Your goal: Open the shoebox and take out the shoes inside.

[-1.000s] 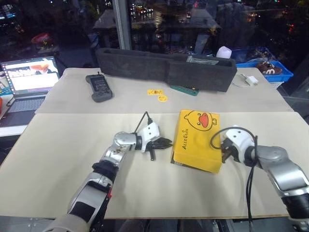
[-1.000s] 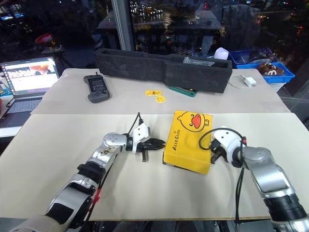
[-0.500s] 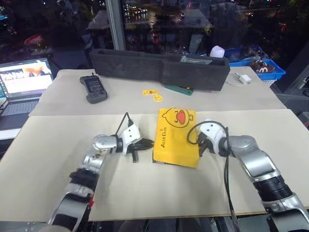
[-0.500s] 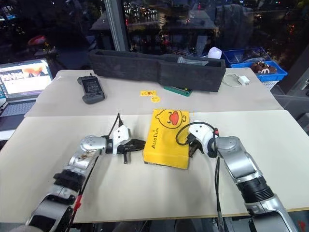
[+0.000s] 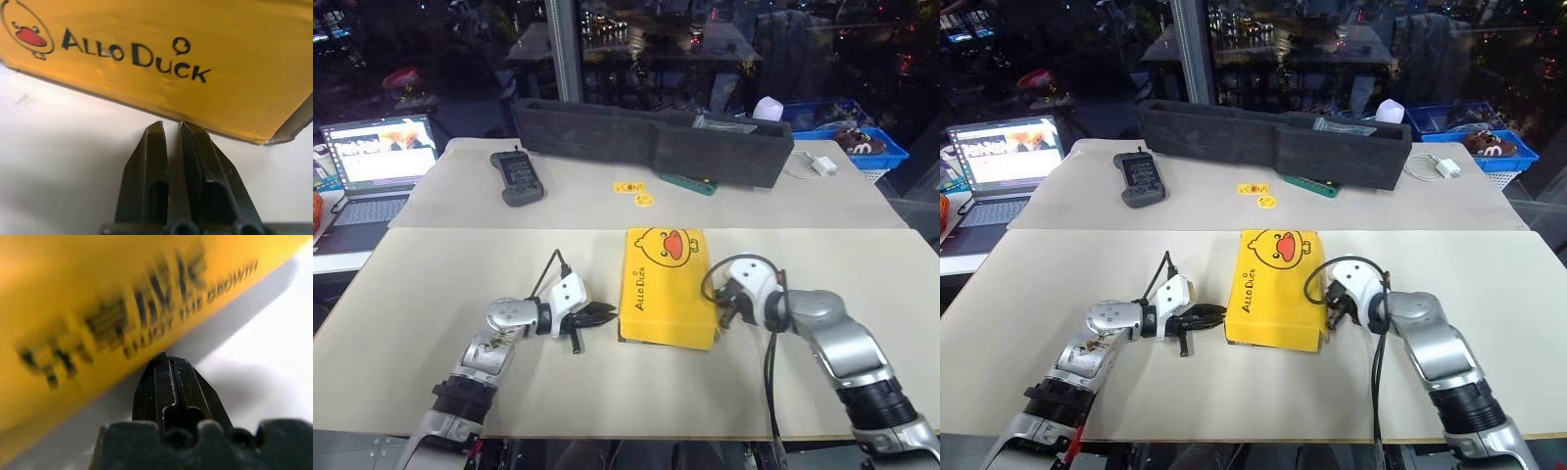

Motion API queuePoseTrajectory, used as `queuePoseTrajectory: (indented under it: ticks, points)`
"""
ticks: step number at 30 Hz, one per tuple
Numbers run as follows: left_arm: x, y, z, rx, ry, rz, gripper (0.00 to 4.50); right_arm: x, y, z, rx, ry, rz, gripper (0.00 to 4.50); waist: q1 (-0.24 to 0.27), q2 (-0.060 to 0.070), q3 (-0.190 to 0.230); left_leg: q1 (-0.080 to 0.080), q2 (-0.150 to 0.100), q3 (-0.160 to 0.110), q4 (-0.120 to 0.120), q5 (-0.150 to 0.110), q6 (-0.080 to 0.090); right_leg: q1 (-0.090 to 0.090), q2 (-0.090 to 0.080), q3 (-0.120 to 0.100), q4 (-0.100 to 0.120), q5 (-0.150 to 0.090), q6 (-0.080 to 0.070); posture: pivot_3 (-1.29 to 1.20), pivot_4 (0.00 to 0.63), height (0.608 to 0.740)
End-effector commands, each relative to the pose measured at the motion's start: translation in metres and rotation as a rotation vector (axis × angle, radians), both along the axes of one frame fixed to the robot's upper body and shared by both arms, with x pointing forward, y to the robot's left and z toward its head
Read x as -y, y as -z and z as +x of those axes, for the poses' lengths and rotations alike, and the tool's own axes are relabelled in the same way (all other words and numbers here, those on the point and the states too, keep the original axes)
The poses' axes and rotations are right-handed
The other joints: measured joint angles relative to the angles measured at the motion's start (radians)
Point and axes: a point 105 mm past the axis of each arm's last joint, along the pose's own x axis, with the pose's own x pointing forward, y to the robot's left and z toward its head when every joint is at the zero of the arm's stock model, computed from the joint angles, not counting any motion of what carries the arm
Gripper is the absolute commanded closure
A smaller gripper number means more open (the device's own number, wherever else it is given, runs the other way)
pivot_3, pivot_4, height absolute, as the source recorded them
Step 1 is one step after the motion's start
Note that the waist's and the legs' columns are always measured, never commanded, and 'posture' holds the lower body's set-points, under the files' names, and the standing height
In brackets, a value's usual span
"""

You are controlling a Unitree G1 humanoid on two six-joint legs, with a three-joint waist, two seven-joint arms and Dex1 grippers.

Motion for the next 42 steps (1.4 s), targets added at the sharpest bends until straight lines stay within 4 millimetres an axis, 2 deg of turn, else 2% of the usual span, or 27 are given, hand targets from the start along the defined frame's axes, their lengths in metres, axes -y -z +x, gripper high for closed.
queuePoseTrajectory:
  ticks: [1, 5, 8, 13, 17, 20, 23, 26, 28, 30, 33, 35, 42]
  points:
    - [-0.028, -0.022, 0.005, 0.042, -0.112, -0.041, 3.90, 0.034, -0.016, -0.006, 0.039, 0.097, -0.027, 4.50, -0.001, 0.000, 0.000, 0.000, 0.000, 0.000, -0.001, 0.000, 0.000, 0.000, 0.000, 0.000, 0.000, 0.000, 0.000, 0.00, 0.150, 0.735]
    - [-0.051, -0.045, -0.005, 0.013, -0.194, -0.138, 3.90, 0.051, -0.022, -0.013, 0.033, 0.152, 0.002, 4.50, -0.007, 0.000, 0.000, 0.000, 0.001, 0.001, -0.003, 0.000, 0.000, -0.002, 0.000, 0.002, 0.000, 0.000, 0.000, 0.00, 0.150, 0.735]
    - [-0.061, -0.064, -0.027, -0.013, -0.191, -0.237, 3.90, 0.047, -0.031, -0.016, 0.042, 0.136, 0.116, 4.50, -0.014, 0.000, 0.000, -0.001, 0.002, 0.003, -0.003, 0.000, 0.000, -0.002, 0.001, 0.005, 0.001, 0.000, 0.000, 0.00, 0.150, 0.735]
    - [-0.075, -0.075, -0.054, -0.081, -0.217, -0.301, 3.90, 0.035, -0.039, -0.021, 0.051, 0.045, 0.224, 4.50, -0.010, 0.001, 0.001, 0.000, 0.003, 0.006, -0.004, 0.000, 0.000, -0.002, 0.000, 0.007, 0.001, -0.004, -0.007, 0.00, 0.150, 0.735]
    - [-0.072, -0.070, -0.082, -0.095, -0.163, -0.240, 3.90, 0.047, -0.033, -0.017, 0.072, 0.068, 0.166, 4.50, -0.007, 0.001, 0.001, 0.001, 0.004, 0.009, -0.003, 0.000, 0.000, -0.003, -0.002, 0.009, 0.000, -0.003, -0.007, 0.00, 0.150, 0.735]
    - [-0.069, -0.066, -0.091, -0.067, -0.132, -0.206, 3.90, 0.049, -0.027, -0.016, 0.058, 0.059, 0.151, 4.50, -0.004, 0.002, 0.001, 0.000, 0.004, 0.017, -0.004, 0.000, 0.000, -0.002, -0.012, 0.009, 0.000, -0.003, -0.007, 0.00, 0.150, 0.735]
    - [-0.064, -0.063, -0.092, 0.003, -0.117, -0.176, 3.90, 0.044, -0.019, -0.016, 0.042, 0.013, 0.127, 4.50, -0.003, 0.002, 0.001, 0.000, 0.004, 0.020, -0.004, -0.001, 0.001, -0.001, -0.015, 0.010, 0.000, -0.003, -0.007, 0.00, 0.150, 0.735]
    - [-0.063, -0.063, -0.083, 0.026, -0.149, -0.187, 3.90, 0.022, -0.015, -0.022, 0.020, -0.129, 0.110, 4.50, -0.005, 0.002, 0.001, 0.000, 0.008, 0.027, -0.004, -0.001, 0.002, 0.001, -0.018, 0.009, 0.000, -0.004, -0.007, 0.00, 0.150, 0.735]
    - [-0.064, -0.061, -0.080, 0.026, -0.158, -0.186, 3.90, -0.002, -0.018, -0.030, 0.010, -0.264, 0.085, 4.50, -0.006, 0.002, 0.001, -0.001, 0.014, 0.033, -0.004, -0.001, 0.002, 0.002, -0.017, 0.009, 0.000, -0.004, -0.007, 0.00, 0.150, 0.735]
    - [-0.063, -0.060, -0.079, 0.026, -0.152, -0.177, 3.90, -0.031, -0.030, -0.036, 0.017, -0.391, 0.095, 4.50, -0.009, 0.002, 0.001, -0.002, 0.019, 0.039, -0.004, -0.001, 0.002, 0.002, -0.016, 0.008, 0.000, -0.004, -0.007, 0.00, 0.150, 0.735]
    - [-0.062, -0.059, -0.078, 0.027, -0.148, -0.175, 3.90, -0.058, -0.046, -0.035, 0.051, -0.499, 0.071, 4.50, -0.022, 0.002, 0.001, -0.002, 0.023, 0.041, -0.004, -0.001, 0.002, 0.000, -0.017, 0.006, 0.000, -0.003, -0.008, 0.00, 0.150, 0.735]
    - [-0.062, -0.058, -0.078, 0.021, -0.151, -0.174, 3.90, -0.066, -0.057, -0.032, 0.075, -0.525, 0.071, 4.50, -0.023, 0.002, 0.001, -0.002, 0.024, 0.041, -0.005, -0.002, 0.002, -0.001, -0.017, 0.005, -0.001, -0.003, -0.008, 0.00, 0.150, 0.735]
    - [-0.064, -0.053, -0.077, 0.018, -0.162, -0.162, 3.90, -0.075, -0.077, -0.025, 0.116, -0.540, 0.083, 4.50, -0.002, 0.002, 0.002, -0.002, 0.023, 0.041, -0.006, -0.002, 0.002, -0.006, -0.016, -0.001, -0.006, -0.001, -0.011, 0.00, 0.150, 0.735]
